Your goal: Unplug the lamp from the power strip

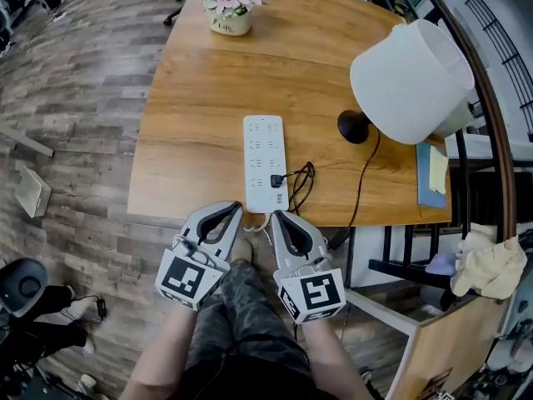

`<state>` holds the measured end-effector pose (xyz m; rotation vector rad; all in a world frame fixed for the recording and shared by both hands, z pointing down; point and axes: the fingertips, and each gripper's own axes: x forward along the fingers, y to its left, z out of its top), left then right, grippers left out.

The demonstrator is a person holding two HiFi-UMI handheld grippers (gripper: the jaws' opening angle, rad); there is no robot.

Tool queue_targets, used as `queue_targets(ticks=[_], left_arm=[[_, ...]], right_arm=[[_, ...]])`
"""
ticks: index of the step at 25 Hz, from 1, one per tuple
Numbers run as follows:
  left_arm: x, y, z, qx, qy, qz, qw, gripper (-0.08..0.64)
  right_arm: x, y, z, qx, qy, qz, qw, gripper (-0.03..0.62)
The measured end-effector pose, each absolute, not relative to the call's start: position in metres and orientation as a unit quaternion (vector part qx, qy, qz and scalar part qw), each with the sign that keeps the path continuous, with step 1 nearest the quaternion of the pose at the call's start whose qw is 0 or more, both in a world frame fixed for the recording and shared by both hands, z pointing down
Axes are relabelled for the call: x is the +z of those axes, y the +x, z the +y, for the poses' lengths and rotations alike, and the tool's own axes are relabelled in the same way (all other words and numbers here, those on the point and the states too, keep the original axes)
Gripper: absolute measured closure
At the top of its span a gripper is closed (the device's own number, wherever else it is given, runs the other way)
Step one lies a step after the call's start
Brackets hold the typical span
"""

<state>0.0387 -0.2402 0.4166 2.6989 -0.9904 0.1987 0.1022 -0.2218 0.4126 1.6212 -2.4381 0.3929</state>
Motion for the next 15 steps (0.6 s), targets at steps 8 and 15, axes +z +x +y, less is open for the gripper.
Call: queue_targets(ticks=[8, 15], left_arm=[[0.438, 0.049, -0.269, 0.112, 0.923, -0.343, 0.133, 0.563], [0.455, 0.064, -0.278, 0.159, 0.927, -0.319, 0.113, 0.563]], right_arm=[[0.429, 0.118, -0.254, 0.152, 0.581, -0.787, 0.138, 0.583], [0.442, 0.121, -0.267, 0.188, 0.575, -0.783, 0.144, 0.506]])
